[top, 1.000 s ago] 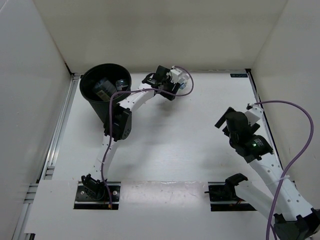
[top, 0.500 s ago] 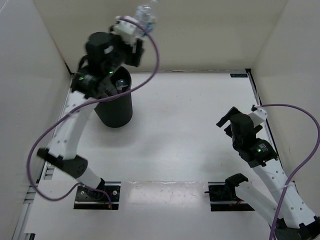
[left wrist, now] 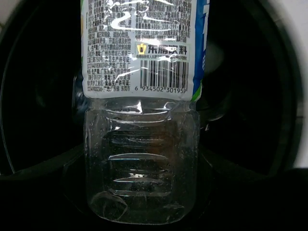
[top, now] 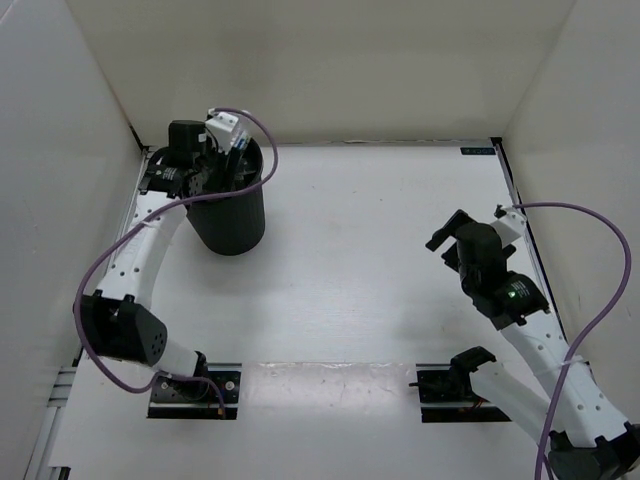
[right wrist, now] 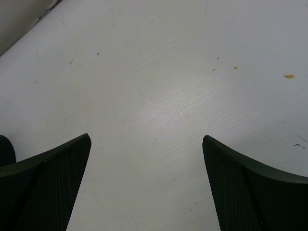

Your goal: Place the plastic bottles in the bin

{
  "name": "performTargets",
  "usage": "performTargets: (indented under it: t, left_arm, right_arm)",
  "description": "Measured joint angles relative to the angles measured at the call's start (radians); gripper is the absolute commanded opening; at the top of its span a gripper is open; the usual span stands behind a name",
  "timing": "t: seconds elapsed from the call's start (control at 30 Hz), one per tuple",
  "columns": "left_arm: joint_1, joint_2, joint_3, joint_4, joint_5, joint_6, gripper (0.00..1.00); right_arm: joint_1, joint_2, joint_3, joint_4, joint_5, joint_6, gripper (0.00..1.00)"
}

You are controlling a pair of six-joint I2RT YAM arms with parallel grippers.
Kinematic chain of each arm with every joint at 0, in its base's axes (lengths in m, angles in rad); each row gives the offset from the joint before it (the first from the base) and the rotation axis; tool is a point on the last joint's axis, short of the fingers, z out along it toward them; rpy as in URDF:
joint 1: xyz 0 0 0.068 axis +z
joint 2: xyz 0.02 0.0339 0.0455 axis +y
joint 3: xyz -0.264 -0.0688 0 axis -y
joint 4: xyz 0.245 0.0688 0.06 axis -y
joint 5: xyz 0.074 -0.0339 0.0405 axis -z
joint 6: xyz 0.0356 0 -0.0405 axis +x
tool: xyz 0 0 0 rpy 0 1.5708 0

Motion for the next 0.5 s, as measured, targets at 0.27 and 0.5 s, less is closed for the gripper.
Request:
performTargets:
  t: [0.27, 0.5]
  left_arm:
    - [0.058, -0.043, -0.078, -0.006, 0.048, -0.011, 0.98]
    - [0.057, -0.08, -0.074, -0.028, 0.051, -0.023, 1.0]
  right_arm:
    - [0.0, -0.081, 0.0, -0.007, 0.011, -0.002, 1.0]
    - [0.0, -0.088, 0.0, -0.012, 0.015, -0.002, 1.0]
